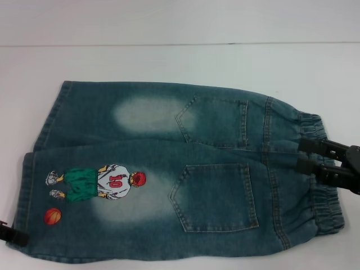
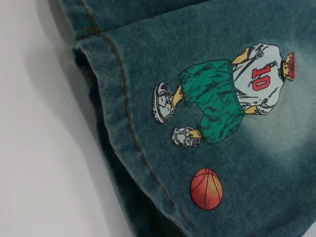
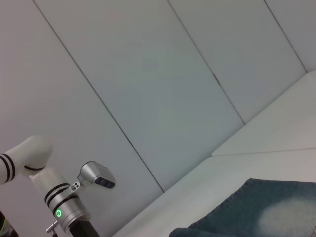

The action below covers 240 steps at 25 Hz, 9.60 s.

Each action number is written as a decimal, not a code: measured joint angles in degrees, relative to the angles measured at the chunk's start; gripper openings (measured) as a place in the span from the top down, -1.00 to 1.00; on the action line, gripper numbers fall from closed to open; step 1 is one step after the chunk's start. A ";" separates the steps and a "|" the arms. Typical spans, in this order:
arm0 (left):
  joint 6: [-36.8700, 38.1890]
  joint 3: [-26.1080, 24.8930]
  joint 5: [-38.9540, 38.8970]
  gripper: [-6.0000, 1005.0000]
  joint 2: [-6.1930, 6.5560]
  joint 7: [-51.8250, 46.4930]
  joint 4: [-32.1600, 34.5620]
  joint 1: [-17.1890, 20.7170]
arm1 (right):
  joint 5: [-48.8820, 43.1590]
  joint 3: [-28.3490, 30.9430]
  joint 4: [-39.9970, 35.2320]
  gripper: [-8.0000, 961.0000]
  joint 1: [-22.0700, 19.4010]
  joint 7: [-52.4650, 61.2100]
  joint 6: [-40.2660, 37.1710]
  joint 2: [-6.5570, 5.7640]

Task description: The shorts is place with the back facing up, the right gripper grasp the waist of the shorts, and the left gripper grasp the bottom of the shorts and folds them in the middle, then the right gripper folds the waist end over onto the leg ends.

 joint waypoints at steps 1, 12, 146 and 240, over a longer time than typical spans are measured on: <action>0.10 0.01 -0.05 0.84 0.00 0.00 0.00 -0.01 | 0.00 0.00 0.00 -0.81 -0.06 0.00 0.05 0.00; 0.69 -0.15 -0.41 0.85 -0.36 -0.05 0.20 -0.31 | -0.09 1.46 0.13 -0.80 -5.05 0.32 2.83 -0.14; 1.41 -1.78 -0.20 0.85 -0.24 -1.12 -0.65 -0.28 | -17.61 5.69 -3.00 0.87 -7.81 10.76 9.61 -1.08; -27.04 4.41 -23.18 0.80 -3.87 -4.90 -6.95 -16.81 | -18.14 4.70 -17.25 0.87 10.53 24.42 36.88 -1.29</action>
